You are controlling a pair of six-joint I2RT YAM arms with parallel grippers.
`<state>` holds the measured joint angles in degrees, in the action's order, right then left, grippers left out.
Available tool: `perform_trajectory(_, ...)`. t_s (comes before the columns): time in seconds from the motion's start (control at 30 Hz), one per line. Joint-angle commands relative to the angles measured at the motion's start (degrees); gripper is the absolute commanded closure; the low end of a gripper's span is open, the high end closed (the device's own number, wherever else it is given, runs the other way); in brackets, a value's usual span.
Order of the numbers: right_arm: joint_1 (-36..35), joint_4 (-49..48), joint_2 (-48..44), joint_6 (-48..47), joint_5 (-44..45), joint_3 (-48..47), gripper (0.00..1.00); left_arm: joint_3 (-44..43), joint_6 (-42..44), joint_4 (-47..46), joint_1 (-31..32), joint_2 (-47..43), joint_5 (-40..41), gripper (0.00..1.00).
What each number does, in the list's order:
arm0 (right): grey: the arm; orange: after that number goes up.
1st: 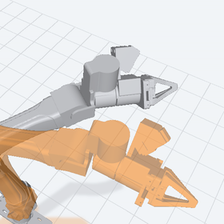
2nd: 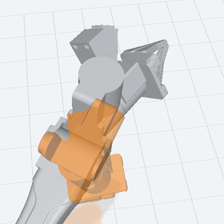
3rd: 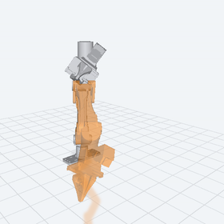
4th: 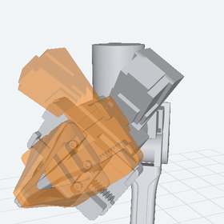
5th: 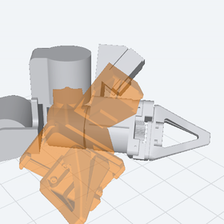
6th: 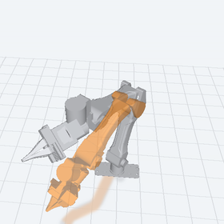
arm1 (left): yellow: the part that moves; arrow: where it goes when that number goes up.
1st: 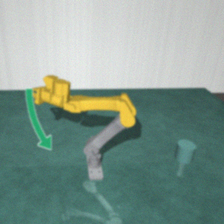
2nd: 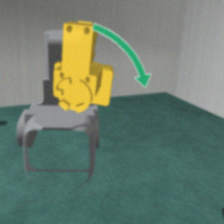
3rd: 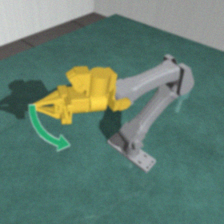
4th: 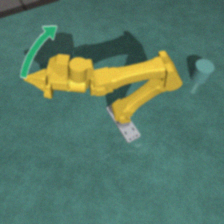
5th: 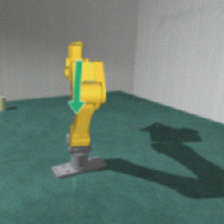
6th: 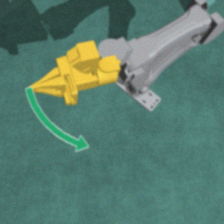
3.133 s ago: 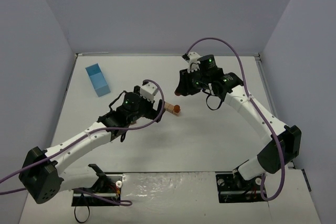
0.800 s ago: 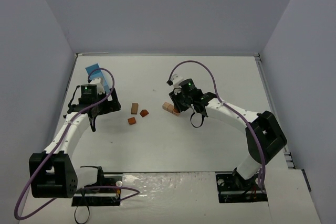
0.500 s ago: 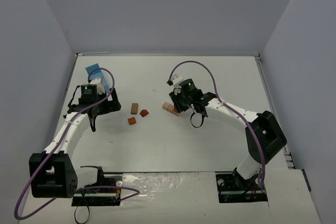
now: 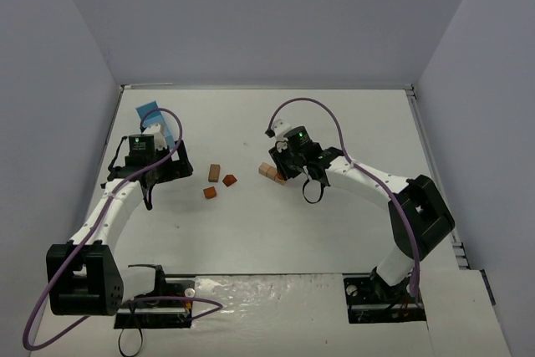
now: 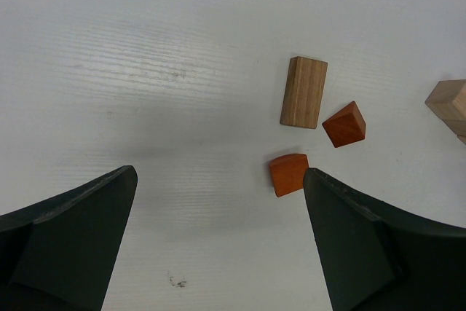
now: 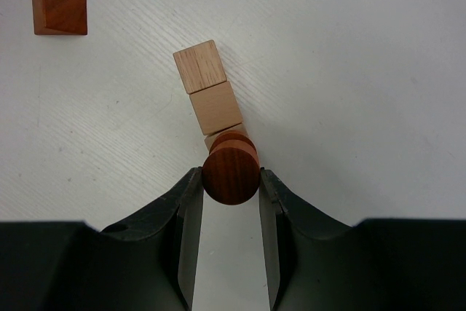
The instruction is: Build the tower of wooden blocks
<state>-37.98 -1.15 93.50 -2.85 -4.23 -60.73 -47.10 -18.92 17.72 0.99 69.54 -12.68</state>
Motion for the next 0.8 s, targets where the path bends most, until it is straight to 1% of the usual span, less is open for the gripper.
perform_trajectory(0.0,-0.52,-3.33,0.02,0.65,0.62,-0.62,1.00,-1.68,-0.69,-2.60,-0.20,-0.63,-0.95,0.03)
perform_trajectory(0.77,-0.52,-3.60,-0.06,0.92,0.01,-0.44,1.00,-1.50,-0.77,-2.69,-0.20,-0.80,-1.31,0.03)
